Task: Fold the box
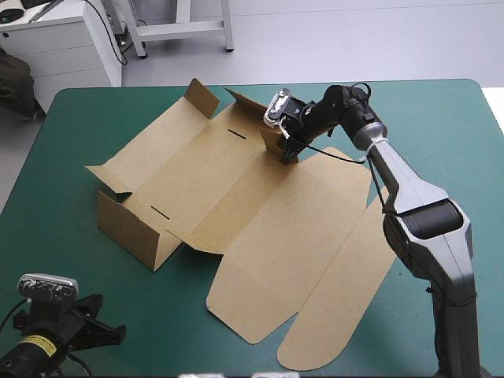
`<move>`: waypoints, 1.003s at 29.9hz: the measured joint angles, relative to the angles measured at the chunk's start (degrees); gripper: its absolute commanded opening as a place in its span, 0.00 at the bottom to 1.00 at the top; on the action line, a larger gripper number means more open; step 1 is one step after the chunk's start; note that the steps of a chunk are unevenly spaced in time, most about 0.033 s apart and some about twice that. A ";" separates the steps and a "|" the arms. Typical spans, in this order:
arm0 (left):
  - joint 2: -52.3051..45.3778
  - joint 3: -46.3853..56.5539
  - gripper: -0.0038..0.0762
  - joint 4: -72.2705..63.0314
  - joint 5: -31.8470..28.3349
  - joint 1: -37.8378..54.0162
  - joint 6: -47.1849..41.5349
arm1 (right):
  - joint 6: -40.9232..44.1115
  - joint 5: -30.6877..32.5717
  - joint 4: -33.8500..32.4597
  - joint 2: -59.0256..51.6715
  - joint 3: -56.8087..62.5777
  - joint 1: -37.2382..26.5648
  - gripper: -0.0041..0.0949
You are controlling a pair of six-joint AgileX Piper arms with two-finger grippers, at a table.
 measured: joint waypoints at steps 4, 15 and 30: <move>0.00 0.00 0.04 0.00 0.00 0.00 0.00 | -8.15 4.07 2.64 0.00 -4.54 0.00 0.02; 0.00 0.00 0.04 0.00 0.00 0.00 0.00 | -24.66 11.87 10.38 0.00 -7.01 1.71 0.02; 0.00 0.00 0.04 0.00 -0.05 0.00 0.00 | -18.12 11.56 8.10 0.46 -7.02 4.44 0.48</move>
